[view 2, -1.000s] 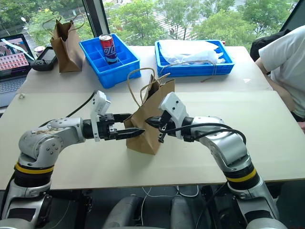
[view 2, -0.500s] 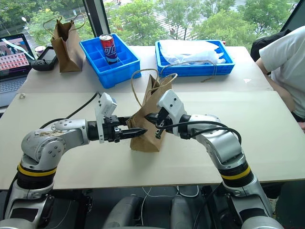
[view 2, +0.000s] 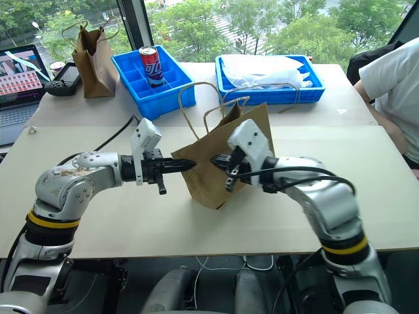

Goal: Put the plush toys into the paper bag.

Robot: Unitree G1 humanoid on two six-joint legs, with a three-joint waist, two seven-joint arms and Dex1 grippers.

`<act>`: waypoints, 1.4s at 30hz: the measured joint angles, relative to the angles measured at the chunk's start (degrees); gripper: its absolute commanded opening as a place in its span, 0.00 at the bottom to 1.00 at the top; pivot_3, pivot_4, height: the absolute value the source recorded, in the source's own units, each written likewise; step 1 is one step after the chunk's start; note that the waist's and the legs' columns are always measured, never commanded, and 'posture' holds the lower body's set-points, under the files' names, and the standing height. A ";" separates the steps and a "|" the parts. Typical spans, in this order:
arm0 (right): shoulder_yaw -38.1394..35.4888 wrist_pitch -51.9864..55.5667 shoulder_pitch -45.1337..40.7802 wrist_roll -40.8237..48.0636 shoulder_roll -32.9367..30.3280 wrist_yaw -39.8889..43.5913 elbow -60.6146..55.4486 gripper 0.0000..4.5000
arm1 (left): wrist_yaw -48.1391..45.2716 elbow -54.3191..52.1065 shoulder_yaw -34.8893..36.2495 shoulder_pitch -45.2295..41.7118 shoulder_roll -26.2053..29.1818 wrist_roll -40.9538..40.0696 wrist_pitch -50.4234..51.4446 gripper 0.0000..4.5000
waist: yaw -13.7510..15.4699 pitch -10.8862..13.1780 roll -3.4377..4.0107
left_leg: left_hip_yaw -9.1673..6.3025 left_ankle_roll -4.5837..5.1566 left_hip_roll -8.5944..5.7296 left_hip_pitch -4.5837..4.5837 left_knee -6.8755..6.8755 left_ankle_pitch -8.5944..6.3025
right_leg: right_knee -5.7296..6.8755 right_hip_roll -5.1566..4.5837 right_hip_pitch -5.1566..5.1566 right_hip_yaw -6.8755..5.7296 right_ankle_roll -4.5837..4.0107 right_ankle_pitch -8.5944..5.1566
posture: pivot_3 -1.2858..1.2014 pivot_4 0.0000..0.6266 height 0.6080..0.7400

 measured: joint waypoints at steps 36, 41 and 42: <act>-26.05 9.16 25.40 13.73 -17.11 0.64 -8.82 0.00 | -40.83 64.70 -19.16 -32.88 -3.63 14.84 -57.13 0.38 | -0.41 0.04 -0.07 | 0.07 0.30 0.03 -0.25 0.31 -0.14 | -0.01 -0.04 0.02 -0.02 0.20 -0.01 | 0.52 0.24 1.00; -25.89 6.87 27.08 12.64 -18.43 2.74 -6.34 0.00 | -40.91 59.92 -16.95 -32.23 2.15 11.26 -51.67 0.74 | -0.62 0.04 -0.07 | 0.07 0.30 0.05 -0.25 0.30 -0.14 | 0.02 -0.02 -0.01 -0.01 0.20 -0.01 | 0.52 0.24 1.00; -25.89 6.14 28.03 12.19 -19.02 3.27 -5.57 0.00 | -40.96 58.39 -16.13 -31.63 4.09 9.98 -49.95 0.81 | -0.79 0.04 -0.07 | 0.07 0.30 0.06 -0.23 0.29 -0.14 | 0.03 -0.01 0.00 0.00 0.20 -0.01 | 0.52 0.24 1.00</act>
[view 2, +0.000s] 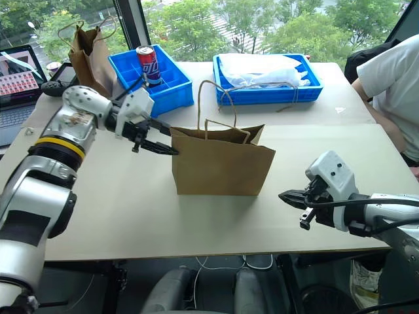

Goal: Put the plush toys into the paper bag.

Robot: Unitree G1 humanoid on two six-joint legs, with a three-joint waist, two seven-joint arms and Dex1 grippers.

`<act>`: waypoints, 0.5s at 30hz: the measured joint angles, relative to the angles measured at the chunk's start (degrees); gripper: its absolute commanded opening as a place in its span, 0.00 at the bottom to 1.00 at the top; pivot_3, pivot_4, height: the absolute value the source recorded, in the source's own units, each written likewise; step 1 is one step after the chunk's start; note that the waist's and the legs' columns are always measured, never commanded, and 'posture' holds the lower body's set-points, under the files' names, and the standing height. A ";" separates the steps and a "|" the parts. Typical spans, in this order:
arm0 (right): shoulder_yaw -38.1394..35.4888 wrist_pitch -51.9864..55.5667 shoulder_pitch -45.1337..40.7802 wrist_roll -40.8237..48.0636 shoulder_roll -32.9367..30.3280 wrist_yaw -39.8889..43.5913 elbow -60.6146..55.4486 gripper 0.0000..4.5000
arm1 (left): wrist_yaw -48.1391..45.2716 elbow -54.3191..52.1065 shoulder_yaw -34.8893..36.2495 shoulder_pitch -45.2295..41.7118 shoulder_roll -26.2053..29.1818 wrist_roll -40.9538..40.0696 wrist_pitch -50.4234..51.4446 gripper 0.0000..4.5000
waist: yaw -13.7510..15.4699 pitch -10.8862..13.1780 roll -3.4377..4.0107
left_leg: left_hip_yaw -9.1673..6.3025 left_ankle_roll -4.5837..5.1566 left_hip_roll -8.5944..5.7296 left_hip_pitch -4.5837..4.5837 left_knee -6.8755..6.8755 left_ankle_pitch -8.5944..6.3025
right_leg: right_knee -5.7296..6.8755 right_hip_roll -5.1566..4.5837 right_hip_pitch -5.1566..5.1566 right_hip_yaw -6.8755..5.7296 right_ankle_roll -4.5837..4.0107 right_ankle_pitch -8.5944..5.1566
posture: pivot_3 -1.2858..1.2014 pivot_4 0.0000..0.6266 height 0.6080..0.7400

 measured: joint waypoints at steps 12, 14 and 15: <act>0.21 -16.79 0.34 -6.13 13.50 -0.67 10.59 0.00 | 13.38 -26.85 26.08 33.32 12.38 -12.01 30.71 0.99 | -0.77 -0.01 0.01 | -0.02 -0.04 0.09 0.27 -0.07 0.02 | 0.10 0.00 0.10 0.12 0.00 0.00 | 0.52 0.24 1.00; 0.42 -19.65 0.62 -7.54 16.22 -2.04 11.20 0.00 | 20.67 -32.32 29.96 40.70 9.44 -12.09 30.62 0.99 | -0.31 -0.01 0.01 | -0.03 -0.06 0.11 0.29 -0.06 0.02 | 0.12 -0.04 0.11 0.13 -0.03 0.01 | 0.52 0.24 1.00; 0.76 -20.79 0.81 -8.38 17.30 -2.91 11.32 0.00 | 25.11 -34.93 31.68 43.96 7.95 -10.67 29.52 0.99 | -0.01 -0.01 0.00 | -0.03 -0.09 0.11 0.27 -0.07 0.03 | 0.06 -0.04 0.07 0.14 -0.08 0.05 | 0.52 0.24 1.00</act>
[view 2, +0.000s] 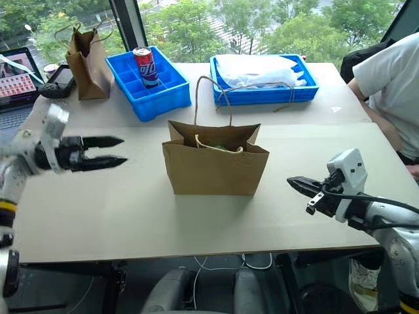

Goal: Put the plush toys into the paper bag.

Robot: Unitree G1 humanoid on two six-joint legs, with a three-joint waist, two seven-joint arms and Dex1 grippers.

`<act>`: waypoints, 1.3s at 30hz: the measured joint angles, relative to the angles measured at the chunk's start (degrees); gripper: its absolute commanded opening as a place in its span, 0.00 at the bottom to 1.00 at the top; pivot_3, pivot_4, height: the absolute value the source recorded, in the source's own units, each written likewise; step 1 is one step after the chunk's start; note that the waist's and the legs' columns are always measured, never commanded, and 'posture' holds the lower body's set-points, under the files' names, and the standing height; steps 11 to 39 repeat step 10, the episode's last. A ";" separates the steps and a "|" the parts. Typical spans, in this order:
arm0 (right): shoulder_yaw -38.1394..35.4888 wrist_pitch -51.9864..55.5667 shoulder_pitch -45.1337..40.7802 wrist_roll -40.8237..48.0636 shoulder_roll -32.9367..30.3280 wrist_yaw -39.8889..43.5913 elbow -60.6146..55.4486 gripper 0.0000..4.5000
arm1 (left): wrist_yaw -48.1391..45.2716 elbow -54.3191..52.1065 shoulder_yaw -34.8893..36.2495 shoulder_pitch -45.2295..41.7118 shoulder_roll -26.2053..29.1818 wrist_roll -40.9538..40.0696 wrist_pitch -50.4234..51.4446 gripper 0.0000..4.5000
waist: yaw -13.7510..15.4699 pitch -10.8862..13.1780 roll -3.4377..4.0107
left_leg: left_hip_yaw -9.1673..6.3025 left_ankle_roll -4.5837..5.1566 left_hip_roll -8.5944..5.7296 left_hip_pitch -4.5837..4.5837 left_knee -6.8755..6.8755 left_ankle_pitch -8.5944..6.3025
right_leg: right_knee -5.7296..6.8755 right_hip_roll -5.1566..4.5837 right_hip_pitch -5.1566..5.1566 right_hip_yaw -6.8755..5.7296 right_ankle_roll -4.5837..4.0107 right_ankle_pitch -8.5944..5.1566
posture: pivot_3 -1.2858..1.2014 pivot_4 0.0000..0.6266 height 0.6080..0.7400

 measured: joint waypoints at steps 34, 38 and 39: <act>3.41 -5.72 1.47 -6.92 3.10 -4.10 5.23 0.00 | 17.89 -9.67 5.04 11.02 -8.29 6.48 -5.54 0.99 | 0.74 -0.04 0.03 | 0.02 -0.08 -0.12 0.08 -0.06 0.02 | 0.03 -0.17 -0.02 -0.02 -0.06 0.04 | 0.52 0.24 1.00; 3.41 -5.72 1.47 -6.92 3.10 -4.10 5.23 0.00 | 17.89 -9.67 5.04 11.02 -8.29 6.48 -5.54 0.99 | 0.74 -0.04 0.03 | 0.02 -0.08 -0.12 0.08 -0.06 0.02 | 0.03 -0.17 -0.02 -0.02 -0.06 0.04 | 0.52 0.24 1.00; 3.41 -5.72 1.47 -6.92 3.10 -4.10 5.23 0.00 | 17.89 -9.67 5.04 11.02 -8.29 6.48 -5.54 0.99 | 0.74 -0.04 0.03 | 0.02 -0.08 -0.12 0.08 -0.06 0.02 | 0.03 -0.17 -0.02 -0.02 -0.06 0.04 | 0.52 0.24 1.00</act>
